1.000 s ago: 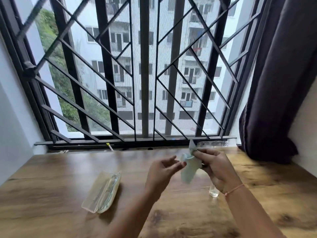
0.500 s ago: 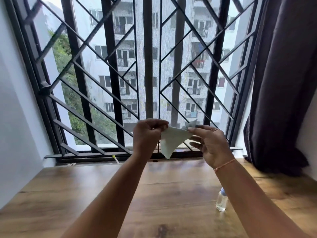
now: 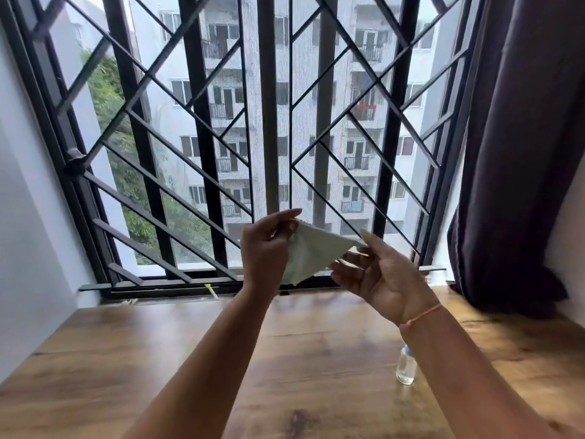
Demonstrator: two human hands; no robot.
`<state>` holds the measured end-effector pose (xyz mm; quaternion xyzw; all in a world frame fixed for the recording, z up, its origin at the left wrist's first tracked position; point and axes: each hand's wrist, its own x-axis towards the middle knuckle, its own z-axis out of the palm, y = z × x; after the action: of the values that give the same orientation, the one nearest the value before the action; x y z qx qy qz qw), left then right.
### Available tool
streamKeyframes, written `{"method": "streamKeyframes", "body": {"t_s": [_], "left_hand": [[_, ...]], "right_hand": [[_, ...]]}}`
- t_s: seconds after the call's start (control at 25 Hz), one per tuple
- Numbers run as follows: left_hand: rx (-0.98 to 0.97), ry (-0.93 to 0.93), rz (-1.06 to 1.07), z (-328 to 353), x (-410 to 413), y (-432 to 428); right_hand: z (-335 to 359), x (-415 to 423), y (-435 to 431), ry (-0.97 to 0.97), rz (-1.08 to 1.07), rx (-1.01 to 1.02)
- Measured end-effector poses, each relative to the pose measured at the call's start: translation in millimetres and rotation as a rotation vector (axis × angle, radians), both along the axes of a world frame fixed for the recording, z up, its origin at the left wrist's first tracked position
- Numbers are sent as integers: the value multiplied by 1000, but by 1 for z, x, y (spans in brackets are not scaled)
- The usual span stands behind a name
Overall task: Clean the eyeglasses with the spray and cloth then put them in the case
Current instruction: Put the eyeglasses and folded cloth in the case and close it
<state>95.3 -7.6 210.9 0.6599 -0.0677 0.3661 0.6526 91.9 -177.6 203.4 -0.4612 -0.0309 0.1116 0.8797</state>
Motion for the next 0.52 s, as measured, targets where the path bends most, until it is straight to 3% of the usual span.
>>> {"method": "streamKeyframes", "body": {"t_s": [0.2, 0.44, 0.52], "left_hand": [[-360, 333, -274, -45, -2, 2], [-202, 357, -381, -67, -6, 12], [-170, 335, -401, -71, -5, 15]], "right_hand": [[-30, -1, 2, 46, -26, -99], [-69, 4, -13, -2, -329, -393], [-75, 4, -18, 38, -364, -390]]}}
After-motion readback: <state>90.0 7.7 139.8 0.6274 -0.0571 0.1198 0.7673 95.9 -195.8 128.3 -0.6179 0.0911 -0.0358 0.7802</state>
